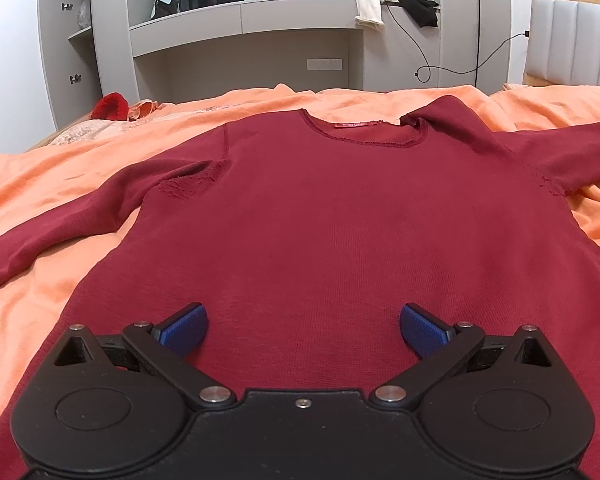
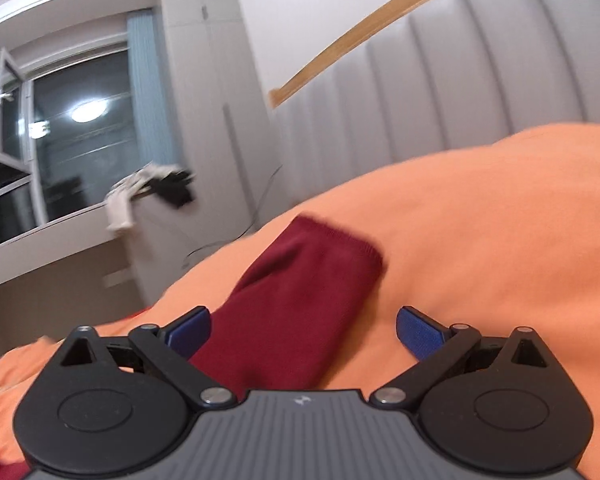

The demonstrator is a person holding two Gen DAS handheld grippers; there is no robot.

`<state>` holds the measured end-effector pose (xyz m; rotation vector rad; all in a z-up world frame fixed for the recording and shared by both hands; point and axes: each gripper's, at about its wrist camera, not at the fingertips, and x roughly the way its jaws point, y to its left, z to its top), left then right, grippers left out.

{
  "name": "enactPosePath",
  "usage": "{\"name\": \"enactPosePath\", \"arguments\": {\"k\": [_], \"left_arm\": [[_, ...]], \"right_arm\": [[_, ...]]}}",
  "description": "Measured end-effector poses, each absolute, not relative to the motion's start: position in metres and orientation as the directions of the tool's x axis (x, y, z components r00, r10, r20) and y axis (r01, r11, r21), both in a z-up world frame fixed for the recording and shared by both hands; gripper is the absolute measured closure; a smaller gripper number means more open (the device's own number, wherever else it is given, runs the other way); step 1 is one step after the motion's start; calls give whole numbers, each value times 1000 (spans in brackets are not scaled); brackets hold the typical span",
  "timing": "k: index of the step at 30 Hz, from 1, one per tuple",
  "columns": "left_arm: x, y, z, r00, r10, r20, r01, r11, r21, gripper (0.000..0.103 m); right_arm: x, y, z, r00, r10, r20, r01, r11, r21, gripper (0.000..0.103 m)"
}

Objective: Fold small clothes
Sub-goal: 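Move the right tool along the sleeve toward its cuff near the headboard, then close the right tool on the sweater sleeve cuff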

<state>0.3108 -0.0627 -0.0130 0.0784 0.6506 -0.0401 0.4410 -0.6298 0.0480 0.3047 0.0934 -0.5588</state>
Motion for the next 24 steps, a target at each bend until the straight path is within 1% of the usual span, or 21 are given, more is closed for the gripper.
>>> {"name": "enactPosePath", "arguments": {"k": [2, 3, 4, 5, 7, 9, 13, 16, 17, 20, 22, 24], "left_arm": [[311, -63, -14, 796, -13, -606, 63, 996, 62, 0], [311, -63, -14, 795, -12, -606, 63, 996, 63, 0], [311, -64, -14, 796, -11, -606, 63, 996, 64, 0], [311, -64, -14, 796, -11, -606, 64, 996, 65, 0], [311, -64, -14, 796, -12, -606, 63, 996, 64, 0], [311, -64, -14, 796, -11, -606, 63, 996, 64, 0], [311, -64, -14, 796, -13, -606, 63, 996, 62, 0], [311, -65, -14, 795, -15, -607, 64, 996, 59, 0], [311, -65, -13, 795, -17, -606, 65, 996, 57, 0], [310, -64, -12, 794, -22, -607, 68, 996, 52, 0], [310, -64, -11, 794, -27, -607, 70, 996, 47, 0], [310, -62, -9, 794, -33, -607, 72, 997, 39, 0]], "right_arm": [[451, -632, 48, 823, -545, -159, 568, 792, 225, 4], [455, -632, 47, 810, -564, -160, 586, 782, 212, 10], [458, -631, 47, 796, -584, -159, 606, 771, 197, 21], [460, -629, 46, 782, -603, -158, 623, 762, 174, 29], [462, -626, 46, 755, -631, -176, 654, 745, 133, 71], [455, -625, 47, 767, -611, -195, 639, 754, 154, 87], [424, -620, 60, 759, -620, -198, 650, 733, 200, 90], [399, -622, 67, 744, -636, -205, 668, 711, 219, 91], [393, -629, 70, 740, -637, -215, 673, 703, 231, 91], [379, -645, 62, 742, -602, -295, 670, 687, 281, 91], [375, -648, 59, 751, -588, -300, 660, 687, 305, 91], [375, -643, 65, 757, -584, -295, 653, 697, 296, 91]]}}
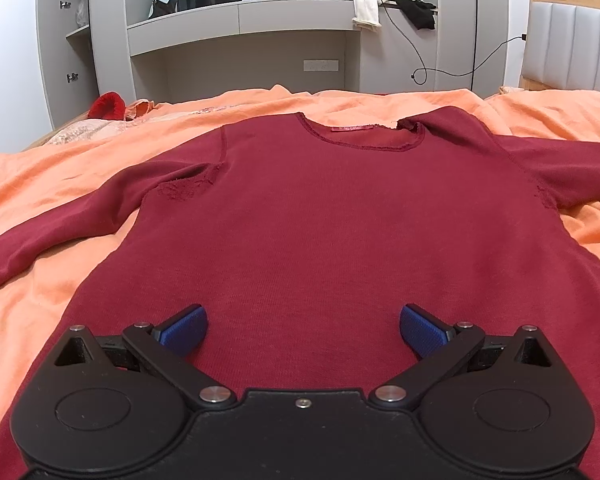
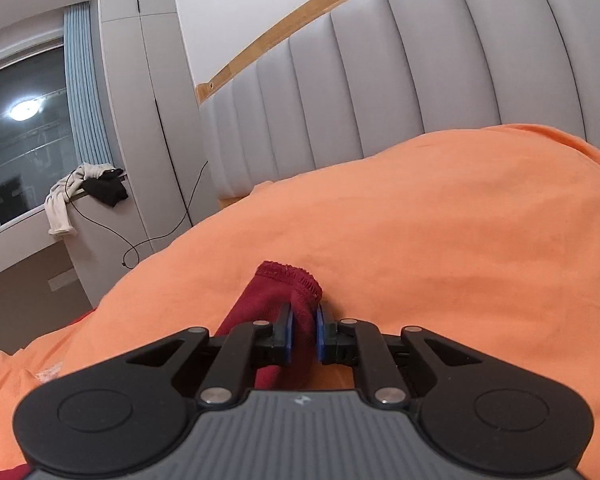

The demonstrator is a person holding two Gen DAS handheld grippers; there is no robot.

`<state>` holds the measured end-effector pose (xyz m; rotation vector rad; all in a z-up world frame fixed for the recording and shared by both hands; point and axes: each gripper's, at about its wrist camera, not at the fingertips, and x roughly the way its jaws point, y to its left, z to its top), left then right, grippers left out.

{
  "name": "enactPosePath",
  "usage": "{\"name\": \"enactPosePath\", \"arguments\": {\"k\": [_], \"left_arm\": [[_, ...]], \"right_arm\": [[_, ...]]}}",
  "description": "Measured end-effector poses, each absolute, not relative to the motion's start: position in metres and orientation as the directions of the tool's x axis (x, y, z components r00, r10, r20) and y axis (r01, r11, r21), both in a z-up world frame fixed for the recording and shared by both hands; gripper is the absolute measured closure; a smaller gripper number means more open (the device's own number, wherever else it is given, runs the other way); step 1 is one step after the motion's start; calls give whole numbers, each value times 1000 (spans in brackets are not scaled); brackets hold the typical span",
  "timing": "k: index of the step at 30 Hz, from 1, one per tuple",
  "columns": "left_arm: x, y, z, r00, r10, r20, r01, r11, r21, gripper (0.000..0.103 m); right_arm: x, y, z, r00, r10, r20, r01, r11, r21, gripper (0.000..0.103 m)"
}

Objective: Fold small clothes
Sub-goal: 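Close the right tool on the sweater sleeve cuff, then carry the held cuff across the sweater body and open the right tool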

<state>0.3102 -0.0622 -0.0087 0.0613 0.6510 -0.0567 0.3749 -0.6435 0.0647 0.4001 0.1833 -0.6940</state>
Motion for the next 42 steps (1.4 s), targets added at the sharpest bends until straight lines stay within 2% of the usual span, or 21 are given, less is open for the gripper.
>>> {"name": "enactPosePath", "arguments": {"k": [7, 11, 15, 21, 26, 30, 33, 42], "left_arm": [[303, -51, 13, 823, -79, -563, 72, 997, -34, 0], [296, -39, 32, 864, -102, -494, 68, 994, -86, 0], [292, -24, 45, 897, -49, -439, 12, 996, -87, 0], [298, 14, 60, 903, -33, -429, -82, 966, -246, 0], [300, 41, 68, 912, 5, -410, -144, 940, -308, 0], [301, 58, 71, 914, 8, -405, -169, 916, -363, 0], [302, 70, 72, 916, 7, -402, -185, 895, -405, 0], [315, 77, 65, 905, 12, -425, -209, 883, -419, 0]], "right_arm": [[373, -585, 116, 849, -497, -181, 529, 810, 253, 91], [369, -529, 148, 932, -345, -108, 362, 900, 243, 91], [370, -470, 168, 981, -184, -57, 192, 960, 205, 91], [391, -391, 174, 999, 44, -31, -37, 978, 204, 91], [399, -321, 156, 984, 178, -29, -171, 971, 165, 91], [402, -263, 131, 957, 275, -94, -263, 957, 121, 91], [409, -235, 108, 926, 333, -180, -317, 942, 111, 91], [400, -174, 53, 812, 394, -430, -437, 900, 0, 89]]}}
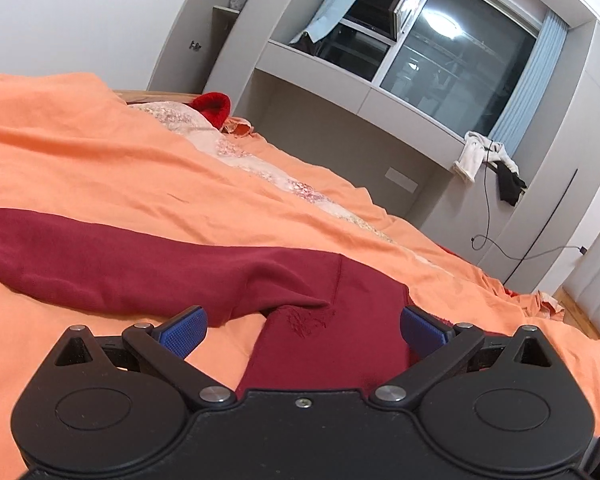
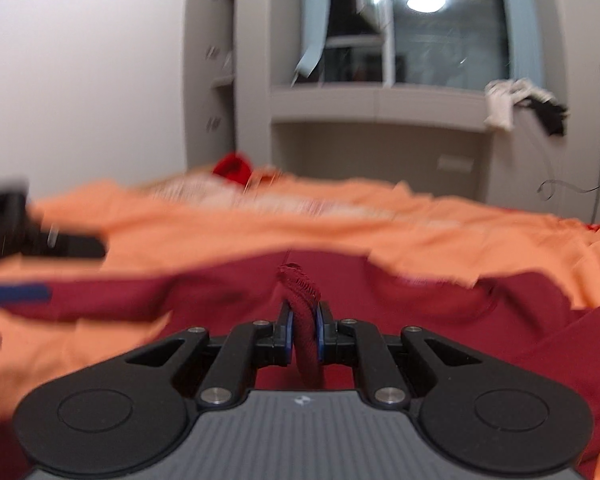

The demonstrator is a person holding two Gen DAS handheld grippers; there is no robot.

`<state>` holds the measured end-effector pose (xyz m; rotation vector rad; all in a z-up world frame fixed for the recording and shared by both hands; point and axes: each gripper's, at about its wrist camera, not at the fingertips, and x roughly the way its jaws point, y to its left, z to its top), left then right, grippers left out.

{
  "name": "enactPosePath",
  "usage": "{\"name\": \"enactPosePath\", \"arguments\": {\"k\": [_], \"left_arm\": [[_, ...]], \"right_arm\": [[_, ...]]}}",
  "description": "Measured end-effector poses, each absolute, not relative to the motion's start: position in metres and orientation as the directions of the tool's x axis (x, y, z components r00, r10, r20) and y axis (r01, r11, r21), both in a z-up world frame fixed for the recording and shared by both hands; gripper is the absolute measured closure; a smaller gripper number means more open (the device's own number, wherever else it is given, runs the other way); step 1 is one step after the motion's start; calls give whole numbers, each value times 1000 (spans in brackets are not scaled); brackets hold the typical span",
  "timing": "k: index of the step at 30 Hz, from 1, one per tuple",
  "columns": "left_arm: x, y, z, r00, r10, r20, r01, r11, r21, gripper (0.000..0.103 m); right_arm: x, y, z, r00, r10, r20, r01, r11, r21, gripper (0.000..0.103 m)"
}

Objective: Fold small clothes
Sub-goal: 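Carry the held cuff across the sweater body and open the right tool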

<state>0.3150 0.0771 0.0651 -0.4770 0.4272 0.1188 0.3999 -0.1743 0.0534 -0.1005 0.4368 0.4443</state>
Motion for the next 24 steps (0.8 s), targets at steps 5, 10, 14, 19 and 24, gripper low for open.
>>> {"name": "enactPosePath", "arguments": {"k": [5, 10, 14, 19, 24], "left_arm": [[323, 74, 60, 895, 1, -446, -201, 894, -401, 1], [332, 64, 53, 883, -23, -469, -173, 912, -371, 0], [343, 48, 43, 865, -29, -500, -146, 941, -307, 0], [360, 23, 21, 829, -5, -559, -141, 966, -217, 0], [371, 4, 0, 792, 60, -607, -152, 983, -102, 0]], "right_arm": [[373, -163, 31, 747, 421, -515, -505, 863, -27, 55], [350, -196, 35, 704, 469, -534, -533, 845, 39, 21], [332, -246, 43, 725, 458, -514, -476, 873, 106, 10], [329, -316, 47, 811, 372, -452, -325, 928, 182, 0], [354, -372, 35, 890, 244, -386, -154, 956, 250, 0]]}}
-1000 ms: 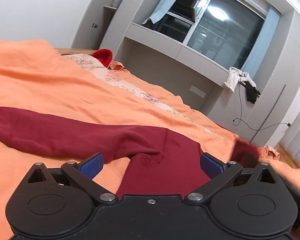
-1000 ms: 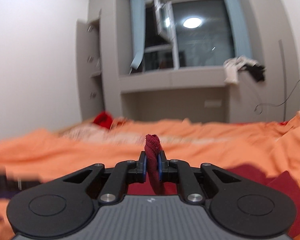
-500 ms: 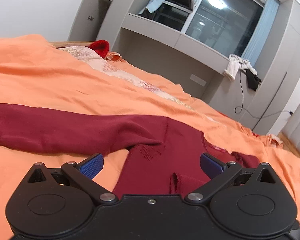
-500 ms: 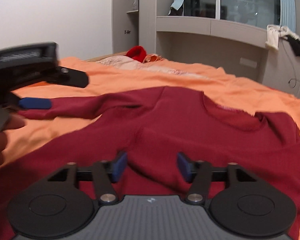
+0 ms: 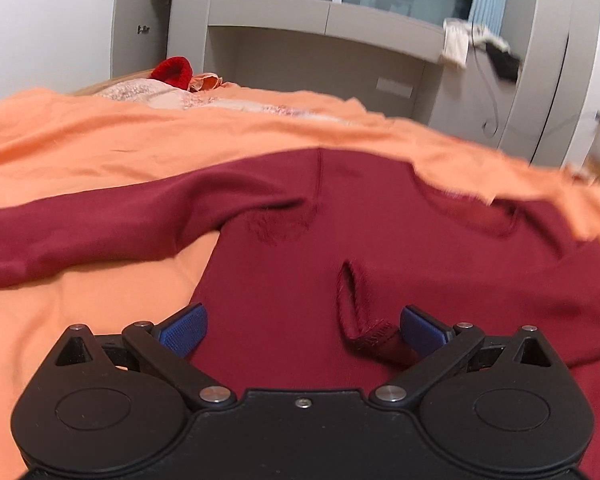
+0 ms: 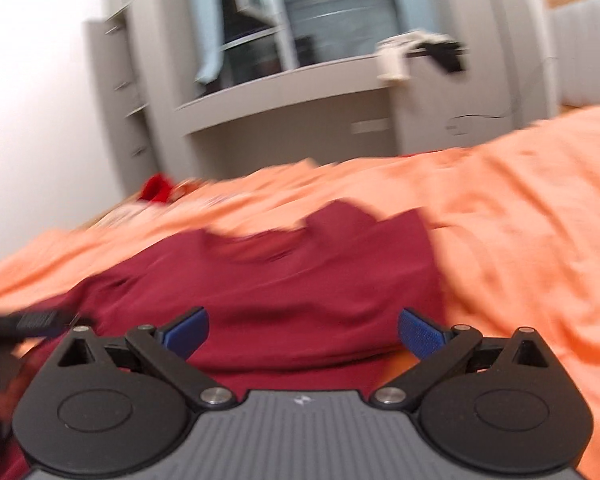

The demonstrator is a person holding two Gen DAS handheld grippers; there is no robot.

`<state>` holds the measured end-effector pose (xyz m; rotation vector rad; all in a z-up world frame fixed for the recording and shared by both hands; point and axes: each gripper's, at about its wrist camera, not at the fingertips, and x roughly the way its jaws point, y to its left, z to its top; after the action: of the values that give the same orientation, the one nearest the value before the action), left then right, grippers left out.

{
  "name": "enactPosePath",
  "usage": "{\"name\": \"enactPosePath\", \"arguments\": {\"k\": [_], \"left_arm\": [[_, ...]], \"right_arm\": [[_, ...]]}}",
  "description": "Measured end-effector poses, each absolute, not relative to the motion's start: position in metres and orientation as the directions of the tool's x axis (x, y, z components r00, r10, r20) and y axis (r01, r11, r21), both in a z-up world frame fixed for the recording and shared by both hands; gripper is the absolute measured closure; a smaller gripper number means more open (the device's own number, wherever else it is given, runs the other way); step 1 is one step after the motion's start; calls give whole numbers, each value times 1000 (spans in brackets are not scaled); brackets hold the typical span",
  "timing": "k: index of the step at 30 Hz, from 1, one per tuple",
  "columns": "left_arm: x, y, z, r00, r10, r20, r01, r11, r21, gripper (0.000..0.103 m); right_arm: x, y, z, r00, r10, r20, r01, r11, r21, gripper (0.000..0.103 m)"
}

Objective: Fold small clothes
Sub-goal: 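Carry the held cuff across the sweater body and open the right tool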

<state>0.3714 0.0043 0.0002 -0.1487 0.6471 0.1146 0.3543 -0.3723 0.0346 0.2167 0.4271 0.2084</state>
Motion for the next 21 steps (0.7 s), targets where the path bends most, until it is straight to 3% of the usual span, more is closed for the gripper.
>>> {"name": "enactPosePath", "arguments": {"k": [3, 9, 11, 13, 15, 18, 21], "left_arm": [[374, -5, -6, 781, 101, -617, -147, 989, -24, 0], [375, -12, -10, 774, 136, -618, -147, 989, 34, 0], [375, -13, -11, 773, 143, -618, -146, 988, 45, 0], [375, -15, -12, 773, 146, -618, -146, 988, 50, 0], [376, -16, -12, 772, 147, -618, -147, 988, 52, 0], [376, -16, -11, 772, 147, -618, -146, 988, 52, 0], [376, -16, -11, 772, 146, -618, -147, 988, 51, 0]], "right_arm": [[386, -399, 24, 913, 183, -365, -79, 956, 283, 1], [440, -430, 7, 904, 191, -382, -50, 936, 349, 19], [450, -431, 2, 898, 198, -393, -51, 934, 353, 32], [456, -430, -2, 893, 195, -404, -46, 936, 350, 63], [456, -433, -4, 894, 193, -404, -35, 930, 366, 85], [452, -442, -5, 902, 197, -383, -29, 915, 403, 95], [448, -442, -6, 908, 179, -379, -22, 923, 384, 96]]}}
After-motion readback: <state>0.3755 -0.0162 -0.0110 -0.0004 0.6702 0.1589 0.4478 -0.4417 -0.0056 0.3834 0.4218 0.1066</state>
